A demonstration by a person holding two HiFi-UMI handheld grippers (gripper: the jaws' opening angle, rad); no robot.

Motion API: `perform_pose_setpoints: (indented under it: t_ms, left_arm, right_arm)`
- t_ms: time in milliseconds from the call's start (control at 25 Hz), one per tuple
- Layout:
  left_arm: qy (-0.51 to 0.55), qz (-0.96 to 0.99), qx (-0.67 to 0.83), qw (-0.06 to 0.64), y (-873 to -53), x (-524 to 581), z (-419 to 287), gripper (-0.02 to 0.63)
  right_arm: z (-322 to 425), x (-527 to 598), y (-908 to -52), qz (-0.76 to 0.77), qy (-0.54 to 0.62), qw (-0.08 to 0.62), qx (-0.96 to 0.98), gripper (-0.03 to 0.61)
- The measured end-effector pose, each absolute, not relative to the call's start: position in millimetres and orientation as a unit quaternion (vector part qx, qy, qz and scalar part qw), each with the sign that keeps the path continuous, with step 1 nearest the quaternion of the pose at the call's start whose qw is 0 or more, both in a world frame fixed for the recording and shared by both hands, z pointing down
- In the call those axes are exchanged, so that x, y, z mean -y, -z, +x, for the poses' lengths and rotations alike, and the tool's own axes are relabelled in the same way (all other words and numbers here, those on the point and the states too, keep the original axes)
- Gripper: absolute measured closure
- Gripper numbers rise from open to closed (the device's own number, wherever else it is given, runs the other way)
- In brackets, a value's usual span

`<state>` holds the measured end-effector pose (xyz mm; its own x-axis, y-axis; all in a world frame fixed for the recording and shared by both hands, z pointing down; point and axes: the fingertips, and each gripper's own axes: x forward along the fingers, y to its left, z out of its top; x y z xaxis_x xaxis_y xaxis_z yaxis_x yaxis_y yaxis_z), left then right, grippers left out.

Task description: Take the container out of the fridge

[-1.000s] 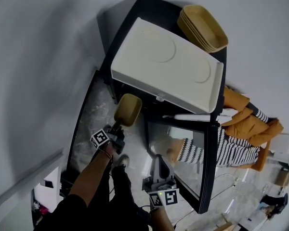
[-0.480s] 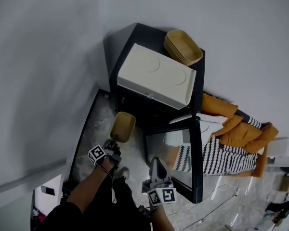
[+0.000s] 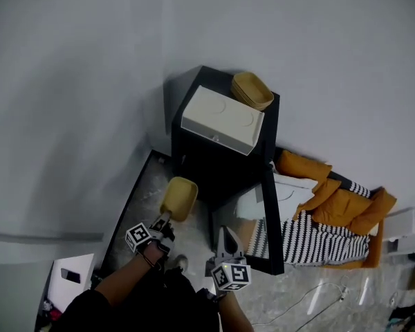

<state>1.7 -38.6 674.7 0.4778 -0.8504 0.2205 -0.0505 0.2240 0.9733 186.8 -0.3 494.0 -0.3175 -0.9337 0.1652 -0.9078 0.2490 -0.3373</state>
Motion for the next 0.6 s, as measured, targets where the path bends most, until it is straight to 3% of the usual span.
perform_pose_setpoints:
  t_ms: [600]
  left_arm:
    - [0.322,0.544,0.408,0.658,-536.5,-14.2,-36.6,0.437]
  right_arm:
    - [153.5,-24.5,-434.4,-0.587,0.152,0.024,-0.795,0.578]
